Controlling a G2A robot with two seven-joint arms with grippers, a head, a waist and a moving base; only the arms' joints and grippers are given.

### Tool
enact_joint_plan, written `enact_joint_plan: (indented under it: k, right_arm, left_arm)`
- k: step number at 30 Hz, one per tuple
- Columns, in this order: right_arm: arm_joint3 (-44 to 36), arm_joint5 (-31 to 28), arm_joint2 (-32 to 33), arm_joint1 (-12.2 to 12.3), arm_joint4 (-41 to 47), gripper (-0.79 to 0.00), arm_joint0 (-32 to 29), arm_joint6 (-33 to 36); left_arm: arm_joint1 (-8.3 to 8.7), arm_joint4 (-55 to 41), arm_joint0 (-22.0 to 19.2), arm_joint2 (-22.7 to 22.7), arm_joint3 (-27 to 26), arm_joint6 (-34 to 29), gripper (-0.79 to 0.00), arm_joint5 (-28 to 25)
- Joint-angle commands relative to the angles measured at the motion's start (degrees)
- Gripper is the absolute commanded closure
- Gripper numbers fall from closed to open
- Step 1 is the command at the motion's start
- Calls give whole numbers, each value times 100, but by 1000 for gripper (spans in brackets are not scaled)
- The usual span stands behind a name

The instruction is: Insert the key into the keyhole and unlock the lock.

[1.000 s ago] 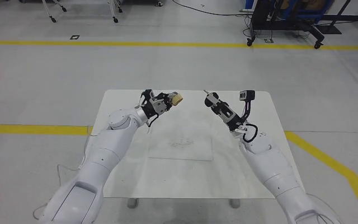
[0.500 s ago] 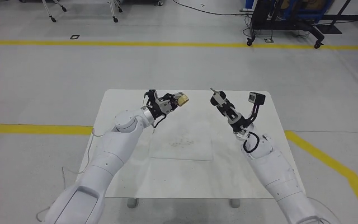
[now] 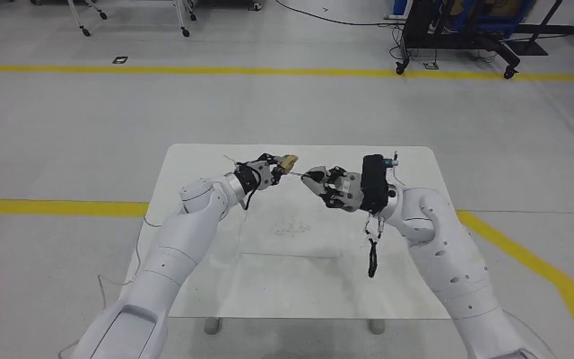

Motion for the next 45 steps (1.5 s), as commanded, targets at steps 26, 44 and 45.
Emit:
enact_joint_plan:
  k: [26,44,45]
  right_arm:
    - [-537,2590,-75,502,-6800,0,-148,-2537]
    - [-1247,2349,-602,563,-8240,0,-112,-1418]
    - [-1227,2333,-598,563,-8234,0,-101,-1381]
  left_arm:
    - [181,1443,-55,102,-983,260,0,683]
    - [119,1578,-145,231,-1107,685,0,728]
    - [112,1579,-160,245,-1091,676,0,725]
